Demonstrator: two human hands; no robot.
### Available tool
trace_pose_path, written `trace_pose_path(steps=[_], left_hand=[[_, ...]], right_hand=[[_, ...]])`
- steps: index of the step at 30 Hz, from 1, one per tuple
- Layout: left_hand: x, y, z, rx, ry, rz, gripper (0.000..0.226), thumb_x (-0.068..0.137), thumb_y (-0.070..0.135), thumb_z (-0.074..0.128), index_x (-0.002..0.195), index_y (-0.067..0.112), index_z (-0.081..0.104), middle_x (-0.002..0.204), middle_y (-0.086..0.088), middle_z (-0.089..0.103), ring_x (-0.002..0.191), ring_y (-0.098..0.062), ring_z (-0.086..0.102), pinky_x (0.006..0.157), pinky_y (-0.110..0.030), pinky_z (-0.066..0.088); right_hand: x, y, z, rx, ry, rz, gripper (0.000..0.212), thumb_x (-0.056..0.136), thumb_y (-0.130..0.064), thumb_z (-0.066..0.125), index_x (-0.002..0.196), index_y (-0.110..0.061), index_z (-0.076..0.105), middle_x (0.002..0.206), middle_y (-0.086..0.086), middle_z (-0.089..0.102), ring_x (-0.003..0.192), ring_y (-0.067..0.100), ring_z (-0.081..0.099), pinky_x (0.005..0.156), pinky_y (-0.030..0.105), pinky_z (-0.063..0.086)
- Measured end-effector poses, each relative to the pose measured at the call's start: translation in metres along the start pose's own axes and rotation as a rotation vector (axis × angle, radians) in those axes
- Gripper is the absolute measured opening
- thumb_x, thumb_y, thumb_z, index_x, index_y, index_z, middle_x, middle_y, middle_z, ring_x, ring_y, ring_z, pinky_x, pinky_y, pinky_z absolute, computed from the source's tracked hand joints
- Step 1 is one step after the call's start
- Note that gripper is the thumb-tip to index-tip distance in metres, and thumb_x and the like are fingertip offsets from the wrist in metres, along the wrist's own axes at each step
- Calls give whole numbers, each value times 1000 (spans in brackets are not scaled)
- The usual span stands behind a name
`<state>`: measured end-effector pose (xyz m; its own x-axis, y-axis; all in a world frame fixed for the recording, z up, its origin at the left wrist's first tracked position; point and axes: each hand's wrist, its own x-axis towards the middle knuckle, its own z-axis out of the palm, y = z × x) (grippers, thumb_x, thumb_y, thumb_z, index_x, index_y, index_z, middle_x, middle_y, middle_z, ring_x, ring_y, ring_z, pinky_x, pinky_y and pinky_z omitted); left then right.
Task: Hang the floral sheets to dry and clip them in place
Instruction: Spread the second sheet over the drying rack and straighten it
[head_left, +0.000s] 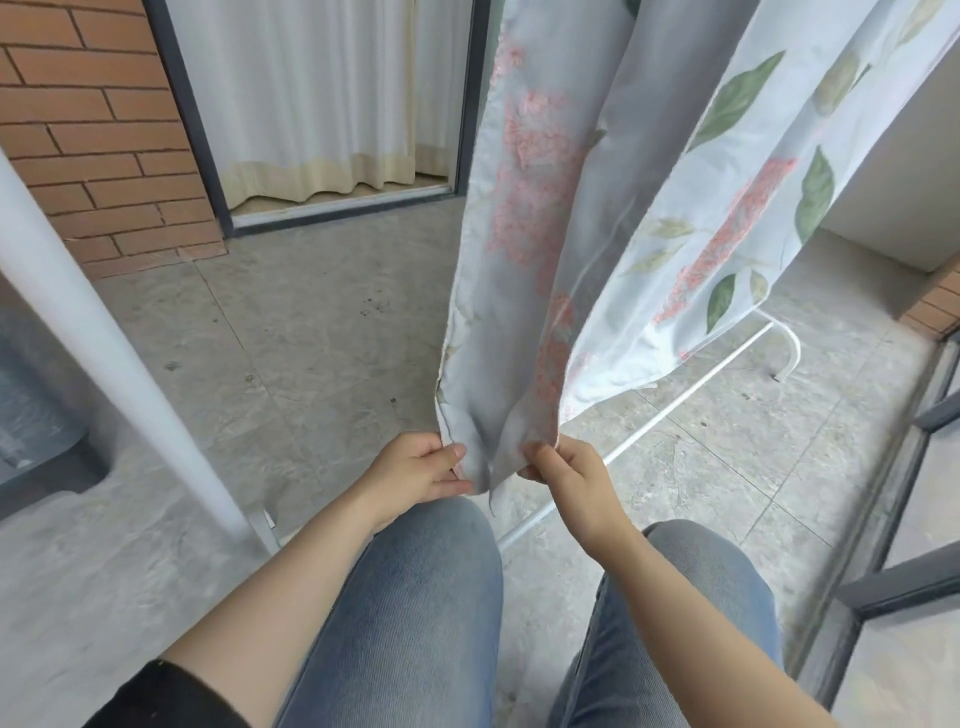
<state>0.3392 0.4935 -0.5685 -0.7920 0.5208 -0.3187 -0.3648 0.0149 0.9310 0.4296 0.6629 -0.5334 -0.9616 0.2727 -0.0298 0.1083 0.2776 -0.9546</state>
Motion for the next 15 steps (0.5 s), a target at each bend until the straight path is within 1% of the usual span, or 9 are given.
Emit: trace_pose_path(steps=[1, 3, 6, 8, 10, 11, 12, 14, 15], left_hand=[[0, -2, -1, 5, -17, 13, 19, 94, 5, 55, 77, -1, 60, 79, -12, 63, 85, -28, 69, 93, -40, 54], [-1, -6, -2, 17, -59, 50, 17, 93, -4, 53, 83, 1, 65, 79, -6, 68, 85, -20, 68, 90, -35, 55], [-2, -11, -3, 98, -86, 103, 17, 87, -7, 60, 83, 7, 70, 81, -2, 74, 87, -17, 69, 87, -29, 56], [-2, -16, -3, 209, -95, 173, 15, 81, -5, 67, 89, 7, 72, 92, -5, 76, 94, -19, 70, 90, -29, 53], [0, -20, -1, 255, -70, 225, 19, 82, -10, 64, 92, 5, 70, 97, -5, 75, 96, -19, 70, 89, -26, 53], [1, -21, 0, 251, -50, 238, 23, 83, -14, 61, 91, 5, 70, 97, -5, 75, 95, -18, 70, 87, -23, 53], [2, -22, 2, 241, -34, 246, 25, 84, -17, 57, 91, 3, 69, 95, -4, 75, 94, -17, 70, 84, -21, 52], [4, -24, 3, 227, -13, 256, 24, 84, -20, 53, 93, -2, 67, 94, -4, 75, 92, -16, 70, 83, -22, 53], [4, -24, 2, 230, -11, 261, 23, 83, -19, 54, 93, -2, 67, 94, -5, 75, 92, -17, 70, 85, -24, 53]], right_hand=[[2, 1, 0, 47, 0, 20, 42, 89, -28, 50, 75, 12, 56, 71, 7, 58, 73, 15, 58, 83, 40, 53], [4, 2, 2, 87, -1, 48, 40, 95, -20, 51, 80, 16, 58, 73, 9, 64, 76, 15, 63, 89, 40, 55], [6, 4, 4, 119, 5, 70, 35, 98, -14, 50, 88, 17, 62, 80, 16, 71, 81, 15, 70, 89, 35, 55], [9, 6, 6, 139, 8, 91, 35, 97, -14, 50, 89, 19, 61, 80, 15, 72, 82, 15, 71, 88, 33, 56], [12, 5, 8, 152, 3, 98, 37, 97, -15, 51, 86, 20, 58, 80, 18, 71, 83, 16, 72, 89, 35, 55], [13, 4, 9, 155, -6, 92, 38, 97, -15, 51, 82, 19, 58, 80, 20, 70, 84, 17, 72, 90, 37, 55], [14, 2, 10, 156, -14, 85, 36, 97, -15, 51, 75, 13, 57, 77, 19, 68, 84, 17, 71, 91, 38, 55], [15, 0, 12, 159, -22, 81, 34, 97, -12, 50, 65, -1, 55, 68, 9, 64, 83, 19, 71, 93, 40, 54], [16, -1, 12, 158, -25, 80, 34, 96, -13, 50, 64, -4, 55, 66, 5, 64, 84, 20, 71, 93, 41, 53]])
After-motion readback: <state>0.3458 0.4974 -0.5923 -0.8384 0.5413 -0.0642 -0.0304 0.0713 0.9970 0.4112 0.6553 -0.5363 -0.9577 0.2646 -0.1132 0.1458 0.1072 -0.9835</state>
